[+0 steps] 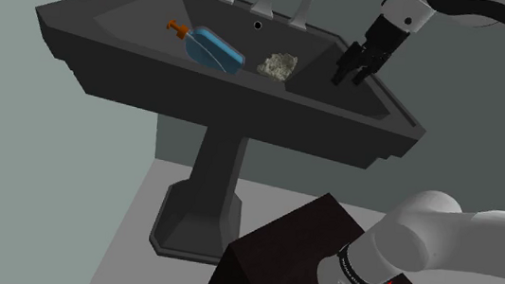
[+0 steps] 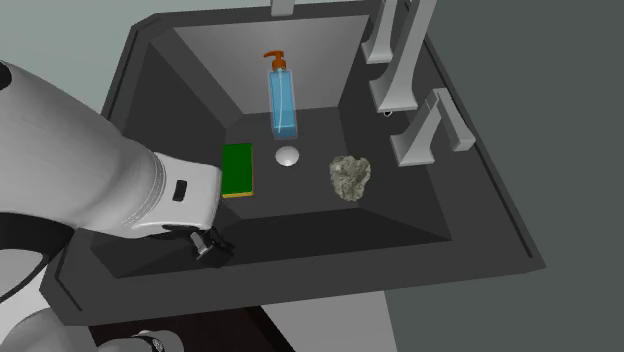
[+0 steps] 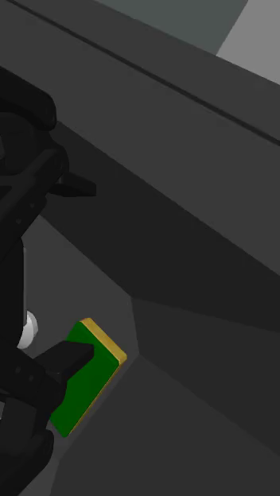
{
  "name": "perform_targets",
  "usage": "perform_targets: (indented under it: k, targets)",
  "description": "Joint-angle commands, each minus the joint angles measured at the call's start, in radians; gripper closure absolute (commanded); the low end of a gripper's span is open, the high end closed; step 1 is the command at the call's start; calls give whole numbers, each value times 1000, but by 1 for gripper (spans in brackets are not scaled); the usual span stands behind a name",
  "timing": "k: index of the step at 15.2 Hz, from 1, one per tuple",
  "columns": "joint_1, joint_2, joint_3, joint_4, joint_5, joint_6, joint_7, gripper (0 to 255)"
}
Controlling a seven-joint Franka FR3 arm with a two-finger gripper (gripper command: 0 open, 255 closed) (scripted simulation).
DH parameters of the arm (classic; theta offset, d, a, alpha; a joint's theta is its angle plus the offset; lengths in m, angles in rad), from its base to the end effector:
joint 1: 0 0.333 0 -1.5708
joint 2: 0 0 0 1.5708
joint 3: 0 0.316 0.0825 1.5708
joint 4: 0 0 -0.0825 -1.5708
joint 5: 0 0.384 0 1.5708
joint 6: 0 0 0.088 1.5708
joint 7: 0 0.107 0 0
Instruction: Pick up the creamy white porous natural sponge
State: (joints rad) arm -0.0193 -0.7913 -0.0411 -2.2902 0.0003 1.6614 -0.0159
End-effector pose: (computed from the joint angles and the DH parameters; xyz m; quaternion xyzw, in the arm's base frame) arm 0.3138 -0.0239 0.6321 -0.9965 0.0173 -0.0814 0.0121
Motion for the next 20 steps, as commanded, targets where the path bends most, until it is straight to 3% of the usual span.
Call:
perform_targets:
  k: [1,11,20]
  targets:
    - [0,0,0,0,0,0,0,0]
    - [19,325,-131,148,60,230,-130,0]
    - [41,656,-238,403,218,324,-284,0]
